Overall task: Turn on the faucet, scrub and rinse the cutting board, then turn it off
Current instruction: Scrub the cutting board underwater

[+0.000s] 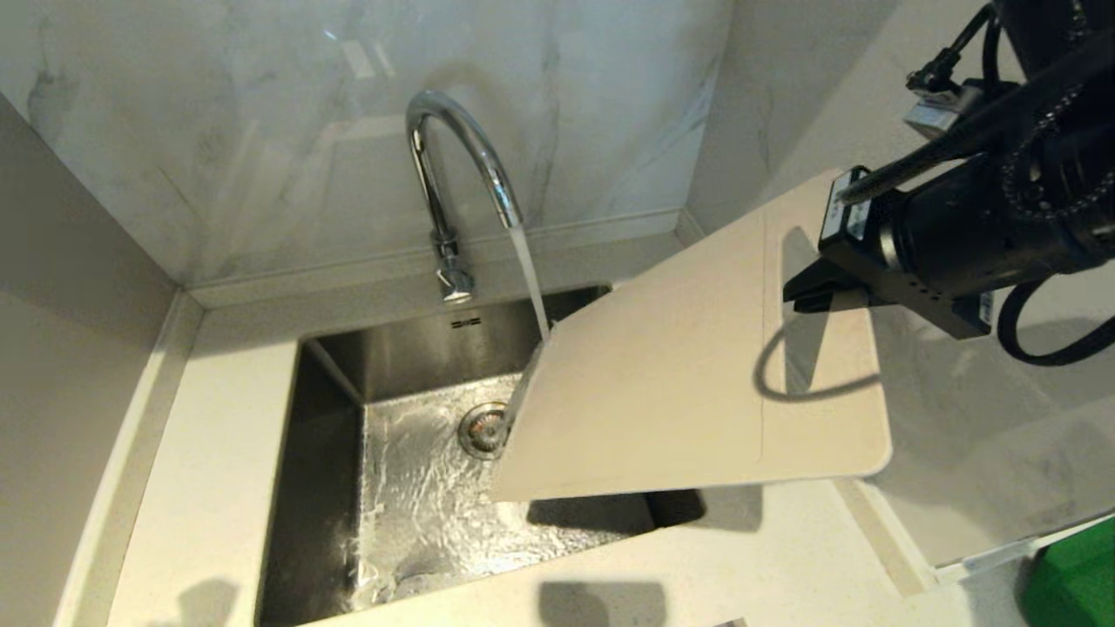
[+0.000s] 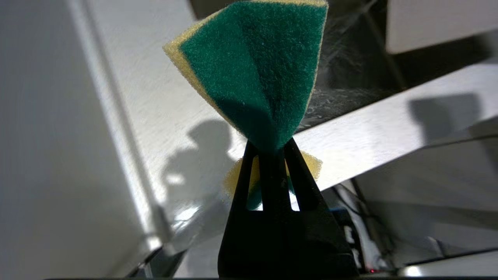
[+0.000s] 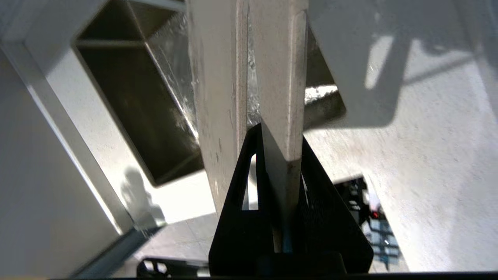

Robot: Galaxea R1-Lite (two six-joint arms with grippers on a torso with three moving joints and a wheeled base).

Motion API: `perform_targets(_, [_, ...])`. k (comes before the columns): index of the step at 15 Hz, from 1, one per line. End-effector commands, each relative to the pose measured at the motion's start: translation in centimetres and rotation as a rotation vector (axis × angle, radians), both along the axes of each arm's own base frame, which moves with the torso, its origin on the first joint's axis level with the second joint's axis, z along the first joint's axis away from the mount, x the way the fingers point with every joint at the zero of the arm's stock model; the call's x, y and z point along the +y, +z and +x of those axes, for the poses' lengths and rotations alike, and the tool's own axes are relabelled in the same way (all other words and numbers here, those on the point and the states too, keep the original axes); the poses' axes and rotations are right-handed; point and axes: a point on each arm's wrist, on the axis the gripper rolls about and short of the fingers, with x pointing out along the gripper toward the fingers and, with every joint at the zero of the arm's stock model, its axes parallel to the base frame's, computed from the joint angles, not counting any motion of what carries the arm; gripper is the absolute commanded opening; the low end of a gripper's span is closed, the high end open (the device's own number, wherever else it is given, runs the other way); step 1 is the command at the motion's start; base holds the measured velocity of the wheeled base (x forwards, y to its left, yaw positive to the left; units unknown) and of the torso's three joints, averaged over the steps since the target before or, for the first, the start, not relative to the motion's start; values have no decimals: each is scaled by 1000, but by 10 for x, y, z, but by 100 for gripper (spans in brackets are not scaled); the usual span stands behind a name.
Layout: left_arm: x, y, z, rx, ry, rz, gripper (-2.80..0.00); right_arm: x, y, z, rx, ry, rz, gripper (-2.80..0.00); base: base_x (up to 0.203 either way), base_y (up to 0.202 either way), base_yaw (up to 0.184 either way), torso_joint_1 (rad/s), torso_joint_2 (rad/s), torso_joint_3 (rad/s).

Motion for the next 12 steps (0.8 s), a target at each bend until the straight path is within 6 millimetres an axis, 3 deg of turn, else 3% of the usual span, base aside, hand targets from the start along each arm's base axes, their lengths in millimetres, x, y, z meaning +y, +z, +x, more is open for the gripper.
perform_targets(1, [-4,37,68,169,-111,-39,-280,-9,9,-24,-18,5,1,-280,0,0,0,0,0,0])
perform_targets(6, [-32,63,173,297,-398,-97,-280,-18,16,-50,-30,32,-16,-280,0,0,0,0,0,0])
perform_targets(9, [-68,86,229,273,-512,-130,-280,-18,15,-56,-21,41,-16,-280,0,0,0,0,0,0])
perform_targets(12, [-116,98,262,269,-625,-168,-280,-17,14,-62,-5,63,-18,-280,0,0,0,0,0,0])
